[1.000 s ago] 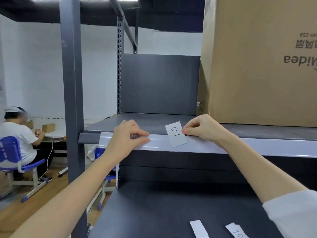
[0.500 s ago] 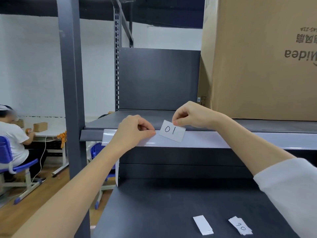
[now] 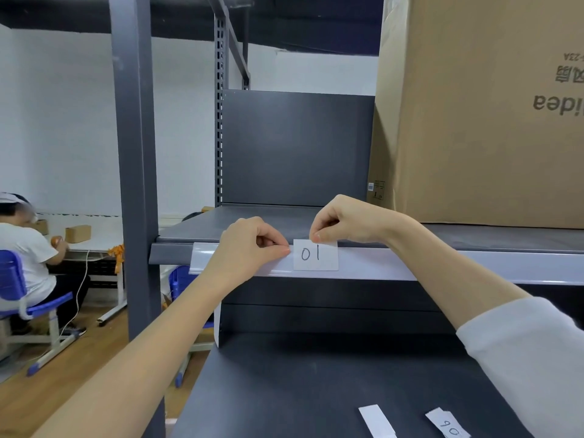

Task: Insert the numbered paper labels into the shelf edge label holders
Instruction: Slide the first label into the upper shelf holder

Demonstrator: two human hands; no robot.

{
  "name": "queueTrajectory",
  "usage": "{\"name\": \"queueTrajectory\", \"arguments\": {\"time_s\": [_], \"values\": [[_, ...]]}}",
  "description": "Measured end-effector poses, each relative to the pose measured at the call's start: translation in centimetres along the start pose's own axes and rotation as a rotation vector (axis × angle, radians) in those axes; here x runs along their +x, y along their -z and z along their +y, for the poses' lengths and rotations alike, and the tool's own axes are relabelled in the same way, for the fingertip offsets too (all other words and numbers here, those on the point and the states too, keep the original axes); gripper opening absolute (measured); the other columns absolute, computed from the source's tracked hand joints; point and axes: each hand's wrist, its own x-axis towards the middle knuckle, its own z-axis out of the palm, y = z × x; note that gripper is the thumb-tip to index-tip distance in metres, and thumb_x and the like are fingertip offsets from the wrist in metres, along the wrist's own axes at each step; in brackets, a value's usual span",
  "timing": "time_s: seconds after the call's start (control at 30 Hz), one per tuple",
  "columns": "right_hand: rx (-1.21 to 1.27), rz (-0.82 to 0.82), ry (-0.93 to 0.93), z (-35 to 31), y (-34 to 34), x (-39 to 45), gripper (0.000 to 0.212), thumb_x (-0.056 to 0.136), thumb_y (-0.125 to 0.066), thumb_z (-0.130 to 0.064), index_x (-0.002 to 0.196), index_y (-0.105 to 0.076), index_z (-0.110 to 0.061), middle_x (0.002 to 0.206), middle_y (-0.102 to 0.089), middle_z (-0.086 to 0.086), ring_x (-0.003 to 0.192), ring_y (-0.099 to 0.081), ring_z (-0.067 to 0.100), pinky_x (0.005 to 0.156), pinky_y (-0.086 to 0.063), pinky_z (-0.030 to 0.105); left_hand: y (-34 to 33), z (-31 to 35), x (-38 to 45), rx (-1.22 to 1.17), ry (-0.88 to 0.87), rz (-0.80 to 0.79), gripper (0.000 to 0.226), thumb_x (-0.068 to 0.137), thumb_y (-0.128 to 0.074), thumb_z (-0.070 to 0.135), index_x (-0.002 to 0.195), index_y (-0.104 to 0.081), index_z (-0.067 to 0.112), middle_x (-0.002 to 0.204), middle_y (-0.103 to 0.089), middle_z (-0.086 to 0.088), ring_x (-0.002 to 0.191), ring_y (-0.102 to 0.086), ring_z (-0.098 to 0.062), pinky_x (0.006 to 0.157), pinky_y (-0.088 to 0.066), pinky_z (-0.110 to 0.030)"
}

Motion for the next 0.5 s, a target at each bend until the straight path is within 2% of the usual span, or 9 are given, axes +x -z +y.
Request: {"name": "queueTrajectory", "arguments": {"time_s": [0.13, 0.23, 0.33, 0.4, 0.47, 0.5], "values": [[-0.008, 0.002, 0.000, 0.02, -0.01, 0.03, 0.014, 0.086, -0.060, -0.010, 0.087, -0.072, -0.002, 0.068, -0.060, -0.007, 0.059, -0.048, 0.005, 0.051, -0.038, 0.003, -0.01, 0.14, -0.04, 0.016, -0.002, 0.000, 0.016, 0.078, -0.071, 0.014, 0.065, -0.067, 0.024, 0.068, -0.054, 0.010, 0.070, -0.052, -0.016, 0.077, -0.047, -0.037], [0.018, 0.010, -0.015, 0.16, -0.05, -0.04, 0.012, 0.086, -0.061, -0.011, 0.086, -0.072, -0.006, 0.069, -0.061, -0.010, 0.063, -0.052, 0.005, 0.055, -0.041, 0.003, -0.02, 0.24, -0.08, 0.014, -0.002, 0.005, 0.014, 0.078, -0.071, 0.013, 0.067, -0.068, 0.022, 0.068, -0.054, 0.010, 0.070, -0.052, -0.016, 0.078, -0.047, -0.037], [0.061, 0.032, -0.035, 0.36, -0.19, -0.17, 0.013, 0.085, -0.061, -0.012, 0.087, -0.073, -0.005, 0.072, -0.064, -0.007, 0.068, -0.054, 0.007, 0.066, -0.045, 0.015, 0.02, 0.18, -0.04, 0.007, -0.011, 0.007, 0.016, 0.077, -0.071, 0.013, 0.065, -0.067, 0.023, 0.067, -0.054, 0.011, 0.065, -0.050, -0.011, 0.075, -0.046, -0.035], [0.082, 0.063, -0.043, 0.45, -0.35, -0.30, 0.015, 0.085, -0.062, -0.012, 0.087, -0.073, -0.003, 0.077, -0.067, 0.002, 0.070, -0.054, 0.012, 0.069, -0.046, 0.023, 0.02, 0.07, 0.02, 0.007, -0.016, 0.011, 0.009, 0.077, -0.071, 0.012, 0.070, -0.072, 0.018, 0.067, -0.054, 0.012, 0.064, -0.049, -0.009, 0.072, -0.045, -0.030], [0.098, 0.117, -0.051, 0.63, -0.47, -0.57, 0.015, 0.084, -0.062, -0.012, 0.086, -0.074, -0.003, 0.075, -0.069, 0.005, 0.064, -0.053, 0.009, 0.064, -0.044, 0.022, 0.02, 0.01, 0.05, 0.003, -0.023, 0.022, 0.005, 0.077, -0.072, 0.011, 0.074, -0.074, 0.013, 0.067, -0.055, 0.013, 0.063, -0.050, -0.008, 0.068, -0.043, -0.024], [0.107, 0.156, -0.059, 0.73, -0.50, -0.80, 0.015, 0.084, -0.062, -0.013, 0.086, -0.074, -0.004, 0.070, -0.068, 0.001, 0.056, -0.050, 0.002, 0.056, -0.043, 0.015, 0.02, -0.03, 0.05, 0.000, -0.025, 0.028, 0.005, 0.077, -0.072, 0.010, 0.074, -0.074, 0.013, 0.067, -0.055, 0.013, 0.063, -0.051, -0.007, 0.065, -0.042, -0.021]]}}
